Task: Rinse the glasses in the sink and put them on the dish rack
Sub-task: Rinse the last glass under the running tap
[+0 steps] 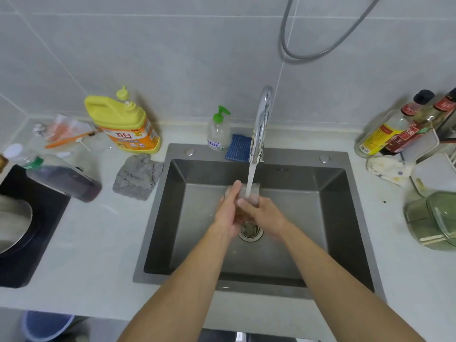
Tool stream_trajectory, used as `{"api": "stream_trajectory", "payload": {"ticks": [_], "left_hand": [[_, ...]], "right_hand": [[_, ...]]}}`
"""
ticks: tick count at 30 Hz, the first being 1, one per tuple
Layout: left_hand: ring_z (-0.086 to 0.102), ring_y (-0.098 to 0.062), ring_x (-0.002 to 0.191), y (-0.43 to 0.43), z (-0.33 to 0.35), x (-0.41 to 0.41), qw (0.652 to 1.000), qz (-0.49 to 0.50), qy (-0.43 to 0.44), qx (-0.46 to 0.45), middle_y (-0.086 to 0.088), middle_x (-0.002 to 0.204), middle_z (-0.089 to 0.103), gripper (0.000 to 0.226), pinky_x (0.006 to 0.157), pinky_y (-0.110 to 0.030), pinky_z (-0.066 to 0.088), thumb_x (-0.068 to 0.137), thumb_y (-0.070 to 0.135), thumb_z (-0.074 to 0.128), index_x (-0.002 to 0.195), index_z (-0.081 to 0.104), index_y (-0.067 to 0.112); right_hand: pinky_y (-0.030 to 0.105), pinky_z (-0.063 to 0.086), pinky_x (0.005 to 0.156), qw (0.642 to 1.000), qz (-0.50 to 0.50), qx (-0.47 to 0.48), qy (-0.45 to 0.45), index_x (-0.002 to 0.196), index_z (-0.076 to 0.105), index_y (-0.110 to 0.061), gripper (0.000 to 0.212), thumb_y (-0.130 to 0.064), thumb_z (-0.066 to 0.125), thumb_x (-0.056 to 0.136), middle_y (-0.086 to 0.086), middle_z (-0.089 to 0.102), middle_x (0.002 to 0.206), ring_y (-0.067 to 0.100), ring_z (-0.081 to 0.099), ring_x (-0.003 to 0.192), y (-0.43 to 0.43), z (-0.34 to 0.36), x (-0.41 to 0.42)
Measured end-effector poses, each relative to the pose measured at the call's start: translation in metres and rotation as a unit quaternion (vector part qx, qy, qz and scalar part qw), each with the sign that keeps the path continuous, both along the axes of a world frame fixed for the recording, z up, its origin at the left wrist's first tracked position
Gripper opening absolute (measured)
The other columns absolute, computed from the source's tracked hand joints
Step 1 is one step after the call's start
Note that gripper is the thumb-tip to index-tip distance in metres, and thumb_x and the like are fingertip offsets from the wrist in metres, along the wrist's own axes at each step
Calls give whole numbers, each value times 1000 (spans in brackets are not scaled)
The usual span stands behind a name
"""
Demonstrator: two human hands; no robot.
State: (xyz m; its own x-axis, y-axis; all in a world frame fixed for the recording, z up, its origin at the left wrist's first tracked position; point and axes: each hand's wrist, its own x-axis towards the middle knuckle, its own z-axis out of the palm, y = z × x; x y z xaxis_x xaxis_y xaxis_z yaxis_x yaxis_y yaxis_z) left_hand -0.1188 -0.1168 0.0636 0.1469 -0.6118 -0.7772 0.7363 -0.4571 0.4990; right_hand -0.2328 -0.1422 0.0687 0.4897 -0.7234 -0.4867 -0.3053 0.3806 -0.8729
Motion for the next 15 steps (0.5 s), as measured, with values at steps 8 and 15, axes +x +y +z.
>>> {"api": "stream_trajectory", "payload": {"ticks": [8,15], "left_hand": [[76,-22,80,-6,-6,7,999,-37,23,16,-12,91,79,46,83,-34,62,92,53,71,92,79,7],[77,-26,76,-2,-4,11,998,-38,51,7,-16,95,80,52,86,-40,60,97,54,65,88,84,6]], "right_hand": [[44,52,103,981,95,-123,114,110,76,-19,29,-39,57,103,2,78,98,18,73,94,0,3,-1],[24,51,89,975,145,-120,115,109,74,-29,13,-32,66,99,-20,73,92,-9,66,88,-5,-10,-13]]}}
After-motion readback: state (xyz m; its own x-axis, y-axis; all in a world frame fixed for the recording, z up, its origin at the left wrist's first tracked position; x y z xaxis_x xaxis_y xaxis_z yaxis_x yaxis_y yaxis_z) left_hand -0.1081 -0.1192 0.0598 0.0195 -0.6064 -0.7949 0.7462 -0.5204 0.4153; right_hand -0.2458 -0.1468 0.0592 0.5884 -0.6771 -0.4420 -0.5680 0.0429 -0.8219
